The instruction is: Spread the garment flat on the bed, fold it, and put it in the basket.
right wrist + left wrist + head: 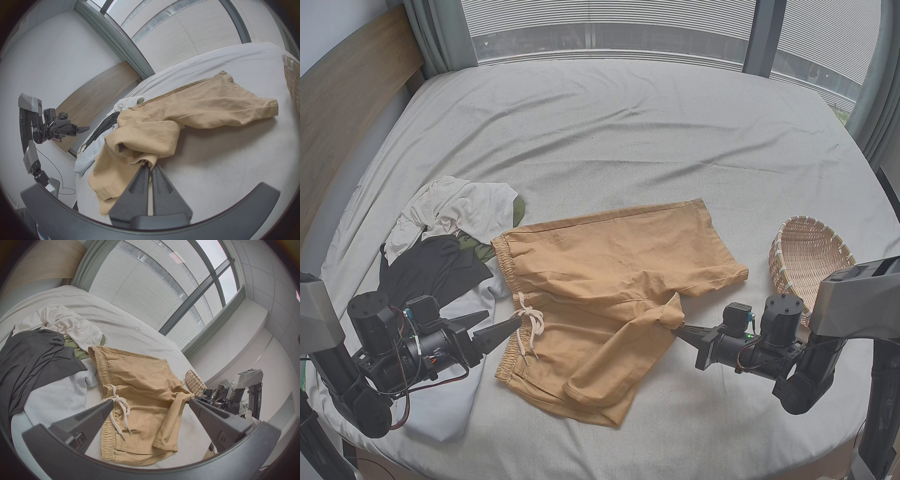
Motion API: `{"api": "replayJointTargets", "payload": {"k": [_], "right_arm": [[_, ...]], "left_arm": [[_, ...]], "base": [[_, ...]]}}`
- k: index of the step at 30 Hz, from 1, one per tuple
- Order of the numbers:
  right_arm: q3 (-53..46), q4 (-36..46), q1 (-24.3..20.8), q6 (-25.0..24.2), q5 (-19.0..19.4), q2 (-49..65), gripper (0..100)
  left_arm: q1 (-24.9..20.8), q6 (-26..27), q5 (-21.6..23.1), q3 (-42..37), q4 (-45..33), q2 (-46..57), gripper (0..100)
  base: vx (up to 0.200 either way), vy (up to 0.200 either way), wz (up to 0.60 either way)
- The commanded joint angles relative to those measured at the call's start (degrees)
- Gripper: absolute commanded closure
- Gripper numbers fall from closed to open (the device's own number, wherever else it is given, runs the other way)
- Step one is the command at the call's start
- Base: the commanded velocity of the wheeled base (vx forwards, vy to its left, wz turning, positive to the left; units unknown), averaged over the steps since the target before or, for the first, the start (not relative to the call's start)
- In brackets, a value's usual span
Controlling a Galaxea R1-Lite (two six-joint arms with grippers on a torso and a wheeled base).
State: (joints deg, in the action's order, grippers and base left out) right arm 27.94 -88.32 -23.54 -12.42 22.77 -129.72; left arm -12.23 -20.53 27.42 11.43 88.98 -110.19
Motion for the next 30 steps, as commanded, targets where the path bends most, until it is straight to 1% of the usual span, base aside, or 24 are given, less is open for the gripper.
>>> {"api": "replayJointTargets", "payload": {"k": [1, 7, 14, 22, 23, 30], "right_arm": [[0.4, 0.0, -0.2, -0.1, 0.0, 0.0, 0], [0.4, 0.1, -0.4, -0.1, 0.0, -0.1, 0], [1.2, -0.1, -0.4, -0.1, 0.0, -3.4, 0], [2.3, -0.2, -1.1, 0.1, 0.0, -3.4, 0], [2.5, -0.2, -1.1, 0.1, 0.0, -3.4, 100], [3.6, -0.1, -1.3, 0.0, -0.2, -3.6, 100]], "left_arm": [[0.0, 0.0, 0.0, 0.0, 0.3, 0.1, 0], [0.1, 0.0, 0.0, 0.1, 0.3, 0.1, 0], [0.2, 0.0, 0.0, 0.0, 0.3, 0.2, 0], [0.2, 0.0, 0.0, 0.0, 0.3, 0.2, 0], [0.2, 0.0, 0.0, 0.0, 0.3, 0.2, 0], [0.2, 0.0, 0.0, 0.0, 0.3, 0.3, 0]], "base": [[0.000, 0.000, 0.00], [0.000, 0.000, 0.00], [0.000, 0.000, 0.00], [0.000, 0.000, 0.00], [0.000, 0.000, 0.00], [0.000, 0.000, 0.00]]}}
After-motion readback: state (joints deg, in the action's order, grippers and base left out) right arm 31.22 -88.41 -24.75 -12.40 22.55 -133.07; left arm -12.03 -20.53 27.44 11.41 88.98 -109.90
